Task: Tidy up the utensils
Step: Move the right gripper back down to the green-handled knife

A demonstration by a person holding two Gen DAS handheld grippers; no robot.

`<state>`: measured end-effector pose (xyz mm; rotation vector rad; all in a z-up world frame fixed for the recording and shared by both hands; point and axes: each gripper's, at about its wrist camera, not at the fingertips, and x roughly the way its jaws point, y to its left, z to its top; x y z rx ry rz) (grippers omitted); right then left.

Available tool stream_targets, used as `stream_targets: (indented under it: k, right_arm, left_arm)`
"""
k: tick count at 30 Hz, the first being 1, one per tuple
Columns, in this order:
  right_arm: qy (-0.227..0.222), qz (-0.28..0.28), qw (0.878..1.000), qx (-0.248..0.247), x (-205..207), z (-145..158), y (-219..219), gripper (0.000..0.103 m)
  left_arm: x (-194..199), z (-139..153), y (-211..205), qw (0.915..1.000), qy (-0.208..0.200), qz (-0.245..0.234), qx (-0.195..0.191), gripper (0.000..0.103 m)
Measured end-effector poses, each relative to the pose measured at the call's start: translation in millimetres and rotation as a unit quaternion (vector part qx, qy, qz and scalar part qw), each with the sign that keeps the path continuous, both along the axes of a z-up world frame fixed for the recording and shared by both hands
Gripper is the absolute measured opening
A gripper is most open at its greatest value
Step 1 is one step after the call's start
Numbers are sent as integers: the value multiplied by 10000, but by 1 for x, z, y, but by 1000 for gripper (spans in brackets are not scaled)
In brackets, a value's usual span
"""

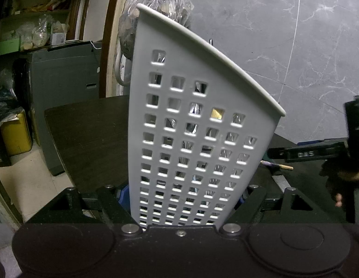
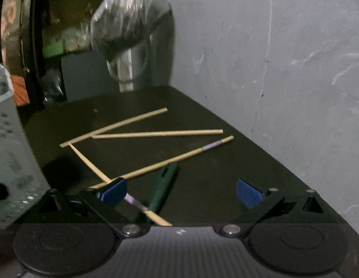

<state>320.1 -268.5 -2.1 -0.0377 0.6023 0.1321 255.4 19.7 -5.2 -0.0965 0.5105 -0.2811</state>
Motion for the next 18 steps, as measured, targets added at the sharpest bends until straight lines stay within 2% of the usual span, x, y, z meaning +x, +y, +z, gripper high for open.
stream_targets:
  k: [5, 10, 14, 18]
  right_arm:
    - [245, -70, 9996, -111, 28, -10, 6, 103]
    - [348, -177, 9978, -529, 54, -18, 12, 103]
    - [396, -368, 9971, -533, 66, -19, 3, 103]
    - [397, -697, 9953, -541, 59, -22, -18, 103]
  left_arm:
    - [0, 0, 0, 10000, -1, 2, -4, 80]
    - [0, 0, 0, 10000, 3, 3, -7, 80]
    - [0, 0, 0, 10000, 2, 6, -17, 80]
    - [-1, -1, 1, 10000, 3, 8, -35, 80]
